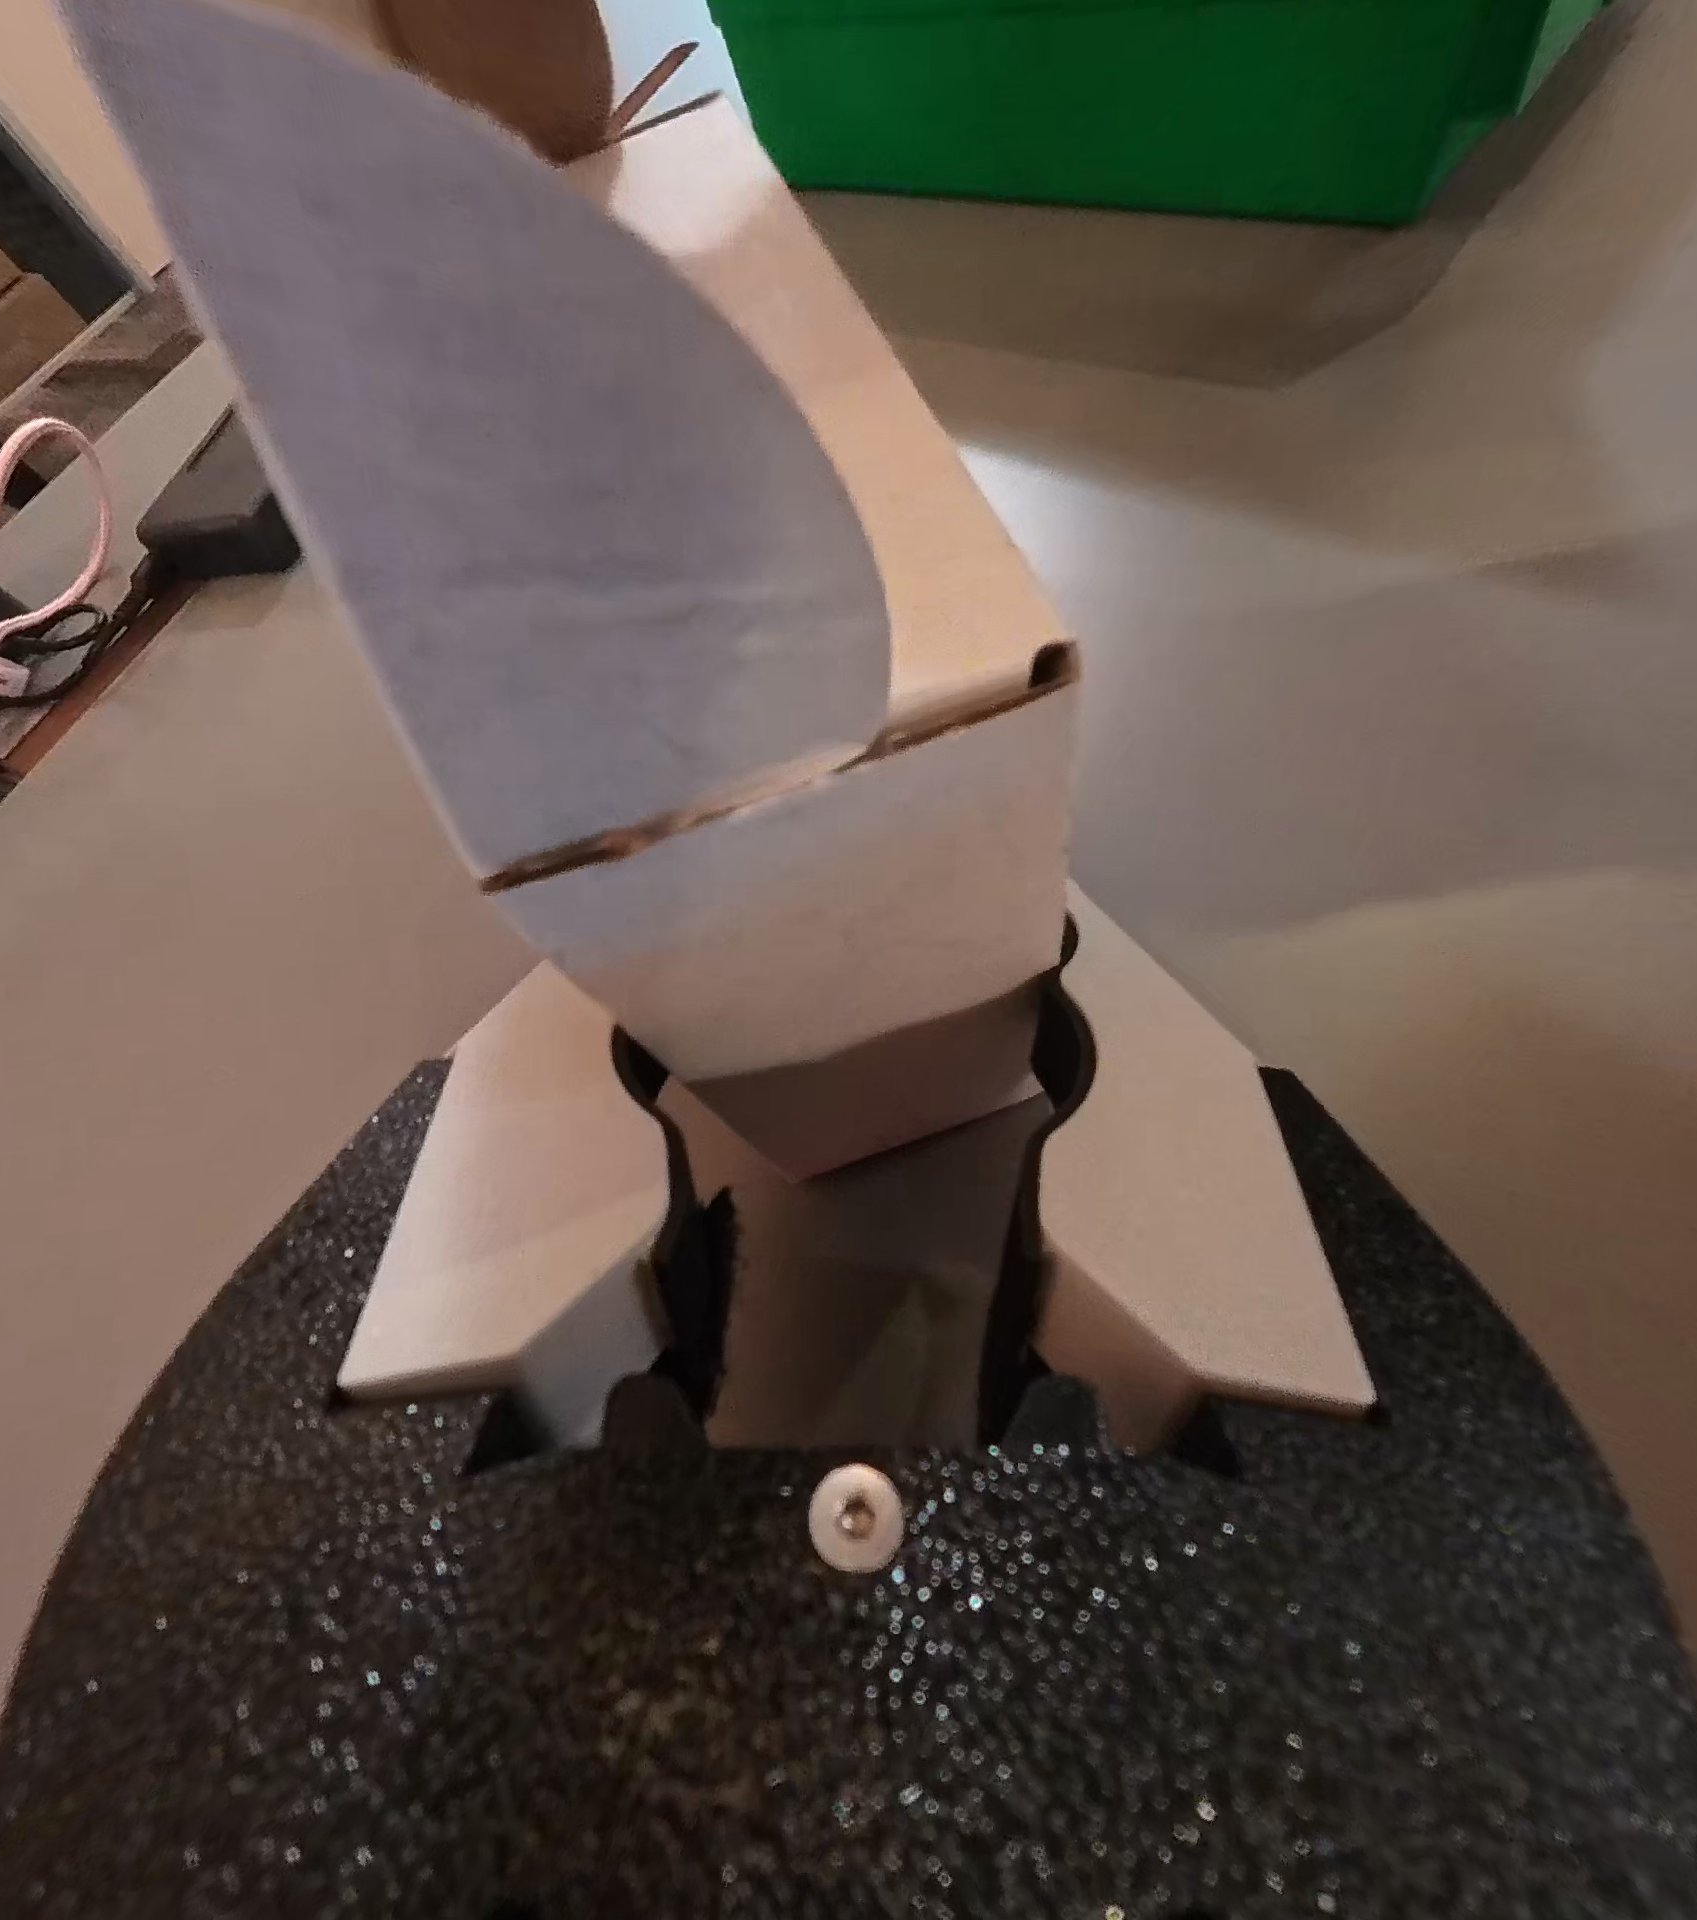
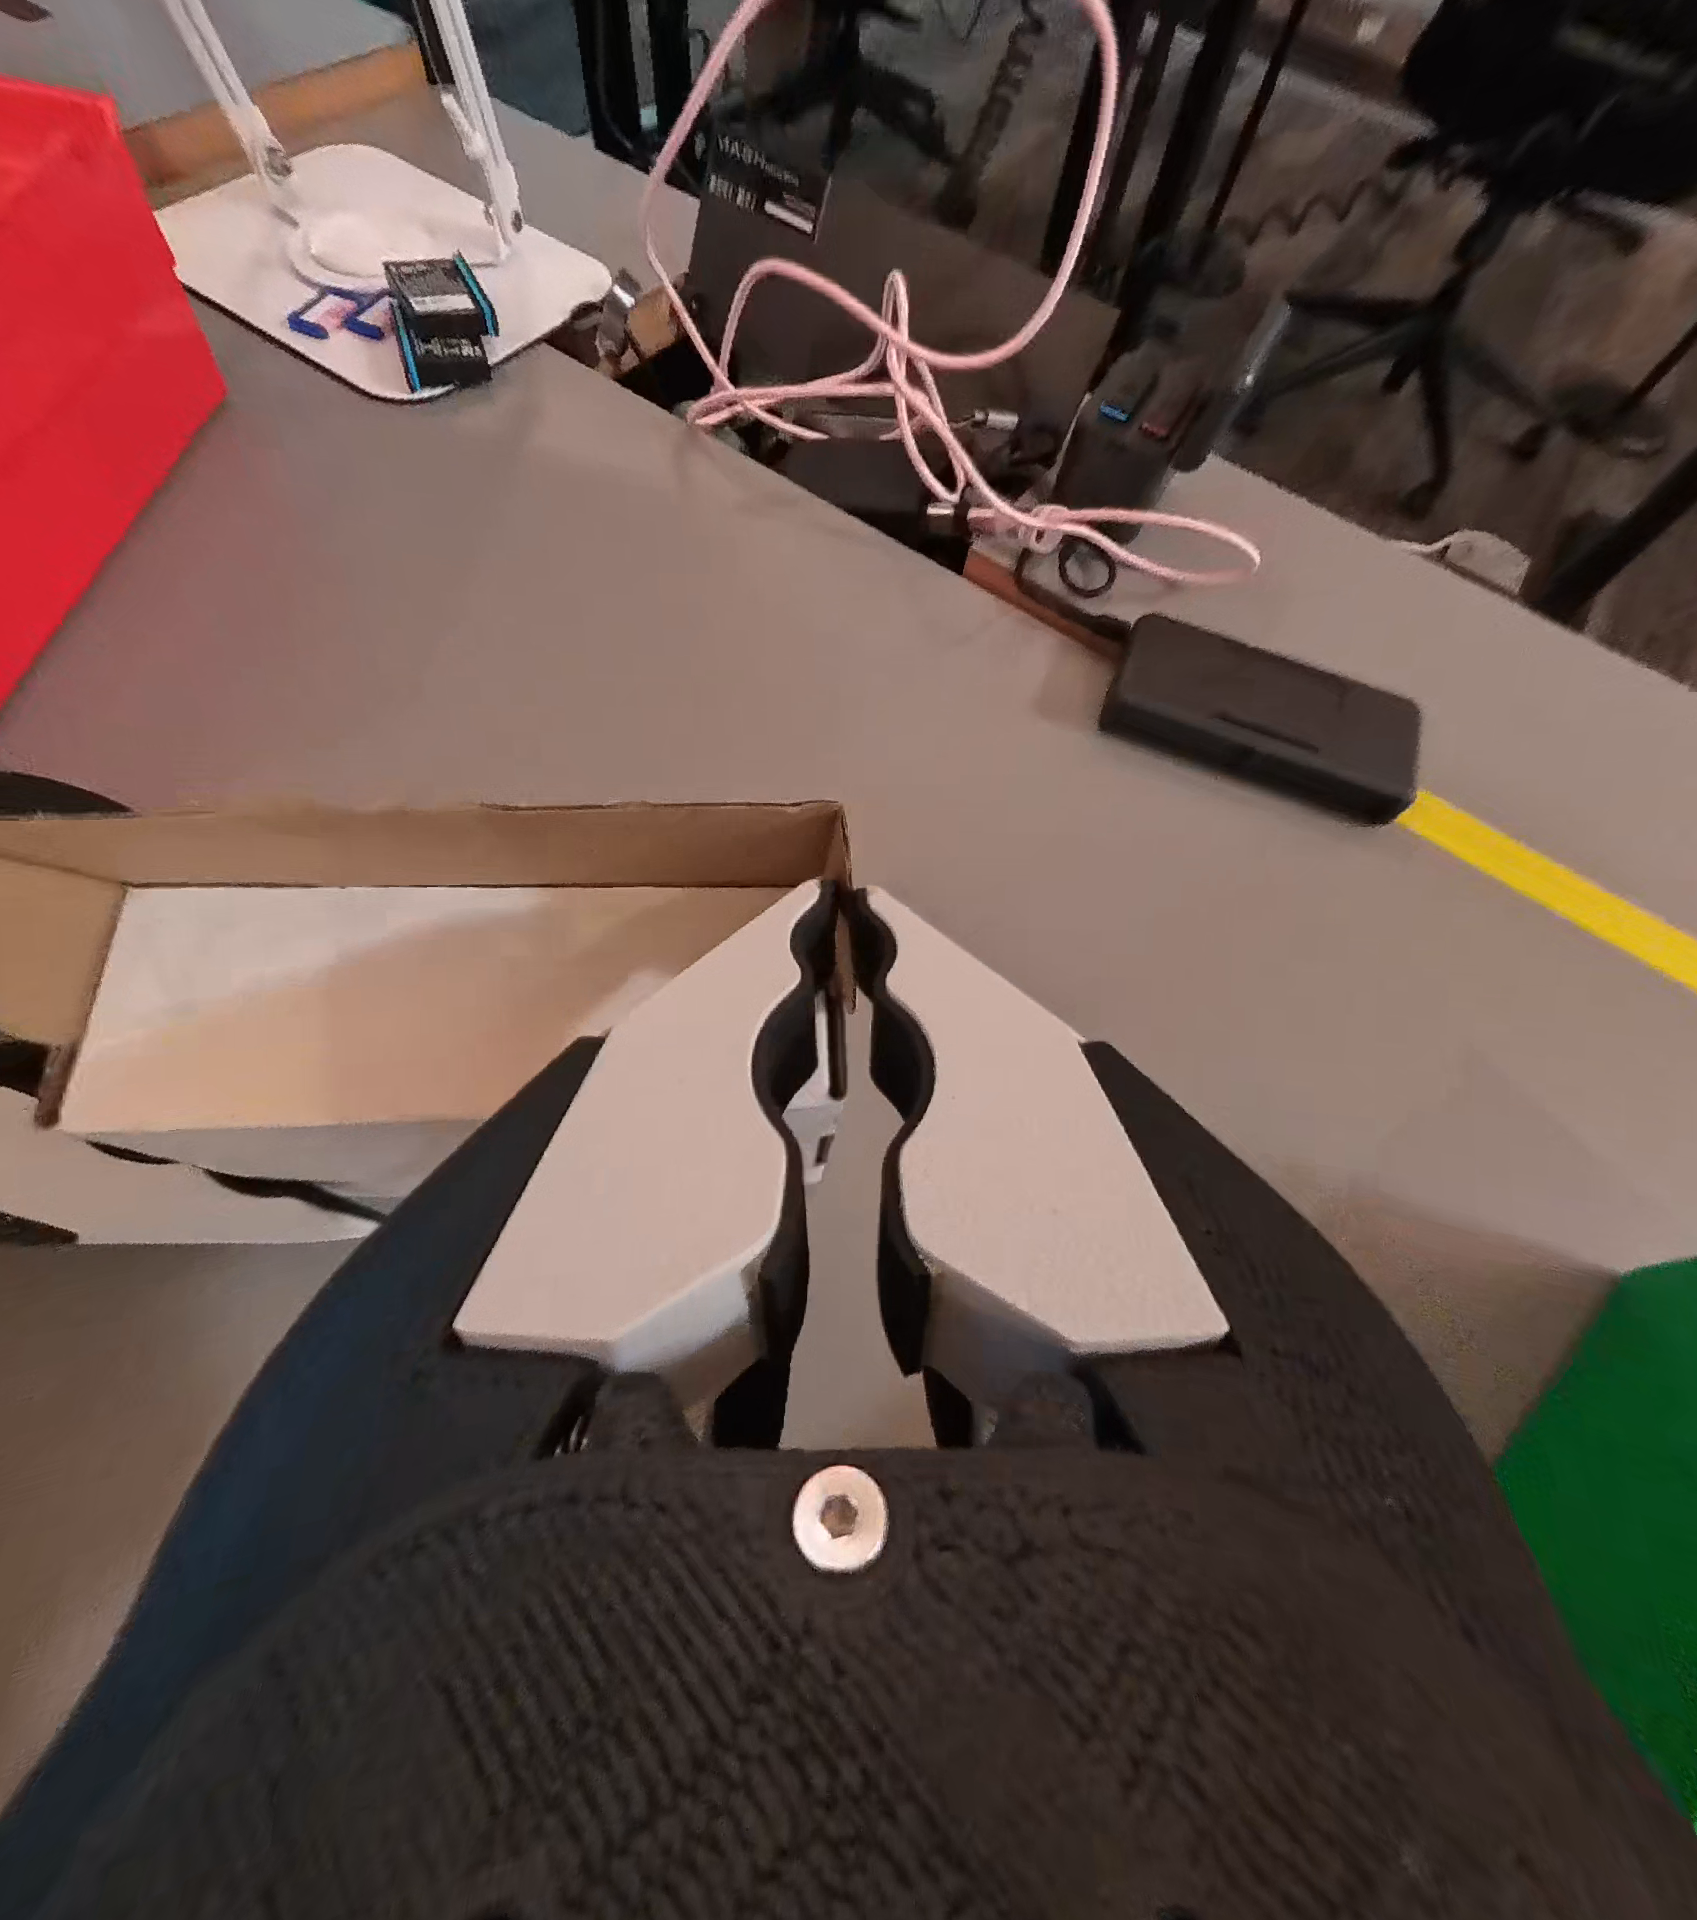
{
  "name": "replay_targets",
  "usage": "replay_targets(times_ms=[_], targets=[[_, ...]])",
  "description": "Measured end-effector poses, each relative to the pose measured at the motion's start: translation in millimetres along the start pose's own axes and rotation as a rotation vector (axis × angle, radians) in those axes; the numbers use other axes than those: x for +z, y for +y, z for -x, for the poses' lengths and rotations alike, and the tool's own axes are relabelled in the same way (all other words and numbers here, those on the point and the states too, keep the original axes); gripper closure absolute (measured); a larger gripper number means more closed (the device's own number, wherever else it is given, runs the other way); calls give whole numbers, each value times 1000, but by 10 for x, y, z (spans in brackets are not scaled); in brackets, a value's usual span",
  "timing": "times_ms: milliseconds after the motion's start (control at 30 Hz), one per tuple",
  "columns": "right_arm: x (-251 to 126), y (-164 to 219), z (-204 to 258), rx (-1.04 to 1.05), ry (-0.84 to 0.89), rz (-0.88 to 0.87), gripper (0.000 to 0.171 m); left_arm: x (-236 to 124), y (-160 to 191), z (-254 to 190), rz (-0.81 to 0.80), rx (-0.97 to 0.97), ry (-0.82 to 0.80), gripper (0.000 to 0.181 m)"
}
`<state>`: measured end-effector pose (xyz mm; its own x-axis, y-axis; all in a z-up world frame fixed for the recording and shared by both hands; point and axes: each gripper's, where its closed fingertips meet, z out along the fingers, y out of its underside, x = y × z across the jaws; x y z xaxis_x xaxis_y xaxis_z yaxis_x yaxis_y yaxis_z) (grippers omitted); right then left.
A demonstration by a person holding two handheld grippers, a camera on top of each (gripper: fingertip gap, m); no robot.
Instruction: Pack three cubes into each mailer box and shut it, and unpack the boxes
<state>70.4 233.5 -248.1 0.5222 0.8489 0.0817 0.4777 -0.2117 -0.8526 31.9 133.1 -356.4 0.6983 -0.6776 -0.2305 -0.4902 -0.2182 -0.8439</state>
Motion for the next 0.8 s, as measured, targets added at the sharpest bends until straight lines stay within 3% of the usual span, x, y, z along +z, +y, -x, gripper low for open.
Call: replay_targets(times_ms=[400, 800], targets=[[0, -21, 23, 88, -22, 53, 171, 0, 12, 0, 21, -4, -7, 114], [-52, 21, 13, 28, 47, -90, 171, 2, 9, -4, 19, -3, 0, 114]])
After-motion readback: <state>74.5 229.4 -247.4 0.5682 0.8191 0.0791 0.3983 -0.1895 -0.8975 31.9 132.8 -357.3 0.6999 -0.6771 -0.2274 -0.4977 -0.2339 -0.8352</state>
